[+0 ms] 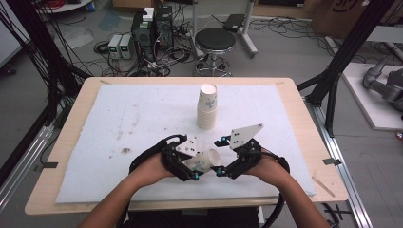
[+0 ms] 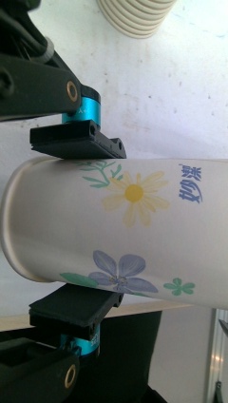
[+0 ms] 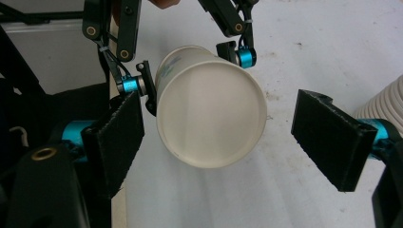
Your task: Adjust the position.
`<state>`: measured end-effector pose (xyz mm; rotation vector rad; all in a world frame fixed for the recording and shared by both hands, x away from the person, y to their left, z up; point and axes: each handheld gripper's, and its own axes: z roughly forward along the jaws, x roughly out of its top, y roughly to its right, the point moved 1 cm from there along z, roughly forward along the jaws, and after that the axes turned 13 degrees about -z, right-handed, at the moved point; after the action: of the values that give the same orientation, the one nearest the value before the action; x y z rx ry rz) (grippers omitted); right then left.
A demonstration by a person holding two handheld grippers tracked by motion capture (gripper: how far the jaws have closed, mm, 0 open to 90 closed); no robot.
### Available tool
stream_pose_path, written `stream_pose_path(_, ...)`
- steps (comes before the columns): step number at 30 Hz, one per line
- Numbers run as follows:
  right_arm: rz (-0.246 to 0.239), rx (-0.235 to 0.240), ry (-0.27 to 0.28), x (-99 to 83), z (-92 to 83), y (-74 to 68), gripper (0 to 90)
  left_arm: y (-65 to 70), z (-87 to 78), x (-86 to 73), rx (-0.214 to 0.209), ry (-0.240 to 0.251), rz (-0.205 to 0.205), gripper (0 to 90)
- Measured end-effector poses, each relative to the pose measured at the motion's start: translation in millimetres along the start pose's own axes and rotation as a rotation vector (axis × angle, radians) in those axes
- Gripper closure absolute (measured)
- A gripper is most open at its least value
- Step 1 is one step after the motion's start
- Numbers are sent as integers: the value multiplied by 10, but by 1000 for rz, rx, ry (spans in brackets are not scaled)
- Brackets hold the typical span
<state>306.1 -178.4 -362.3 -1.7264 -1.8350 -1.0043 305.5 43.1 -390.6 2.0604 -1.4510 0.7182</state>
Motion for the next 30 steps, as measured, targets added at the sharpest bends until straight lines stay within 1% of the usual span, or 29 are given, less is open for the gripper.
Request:
stream_pose_path(7,-33,29,-19,23,69,-3,197,24,23,9,-4,-38,13,356)
stream_pose_path(10,-49,63,-26,32,98,-14,253,27,30,20,-7,-48,19,356)
stream_pose_path(12,-61,70,-42,34,123,-19,257,32,39,25,-7,-52,22,356)
stream_pose_path(13,-62,75,-47,36,133,-22,270,34,40,30,-9,-60,24,356)
stream_pose_path(15,-74,81,-51,40,147,-21,282,40,52,34,-12,-59,28,356)
stream_pose_path(18,-89,95,-62,40,159,-19,340,39,54,34,-17,-64,34,356)
stream_pose_path(20,-96,97,-67,36,161,-17,360,41,49,33,-17,-69,37,356)
stream_pose_path(22,-98,101,-68,34,158,-15,367,45,50,31,-19,-64,38,355)
stream_pose_path(25,-100,113,-66,30,157,-19,379,51,49,27,-26,-73,49,355)
stream_pose_path(30,-86,127,-64,21,151,-22,382,49,47,24,-38,-70,56,347)
